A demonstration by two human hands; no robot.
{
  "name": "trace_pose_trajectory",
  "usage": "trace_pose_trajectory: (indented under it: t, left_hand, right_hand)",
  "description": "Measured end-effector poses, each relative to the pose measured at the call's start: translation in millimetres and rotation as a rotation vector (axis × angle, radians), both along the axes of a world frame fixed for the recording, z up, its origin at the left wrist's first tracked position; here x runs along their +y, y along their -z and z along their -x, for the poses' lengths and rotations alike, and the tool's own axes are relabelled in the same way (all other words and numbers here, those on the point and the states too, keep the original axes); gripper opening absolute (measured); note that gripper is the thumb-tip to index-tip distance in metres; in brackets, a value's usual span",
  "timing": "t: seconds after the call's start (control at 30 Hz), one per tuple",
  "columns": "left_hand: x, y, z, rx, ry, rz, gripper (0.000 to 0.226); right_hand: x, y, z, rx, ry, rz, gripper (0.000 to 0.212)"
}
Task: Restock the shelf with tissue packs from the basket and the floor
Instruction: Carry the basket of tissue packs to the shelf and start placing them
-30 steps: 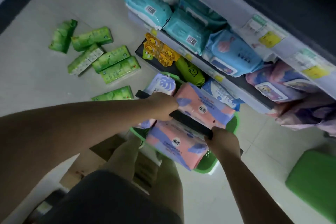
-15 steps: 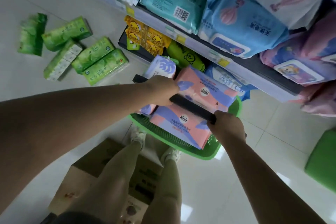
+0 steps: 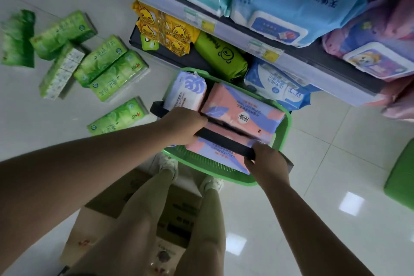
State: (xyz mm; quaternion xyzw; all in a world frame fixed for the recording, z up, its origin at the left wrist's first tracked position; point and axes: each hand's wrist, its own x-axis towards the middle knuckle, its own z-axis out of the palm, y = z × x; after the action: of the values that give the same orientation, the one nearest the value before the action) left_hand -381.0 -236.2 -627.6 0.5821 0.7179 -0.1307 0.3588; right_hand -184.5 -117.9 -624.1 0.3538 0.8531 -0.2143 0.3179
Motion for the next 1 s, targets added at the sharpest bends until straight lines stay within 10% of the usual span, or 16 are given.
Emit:
trace_pose_trajectory:
  t: [0.67, 1.0]
  left_hand:
    - [-90, 45, -69, -0.114, 0.045, 0.193, 0.037]
    - [-46, 65, -81, -0.158, -0.886, 0.244, 0.060]
  right_hand:
    - [-88, 30, -64, -0.066, 0.029, 0.209, 0.042]
    - [-52, 49, -47, 0.026, 0.718, 0.155, 0.052]
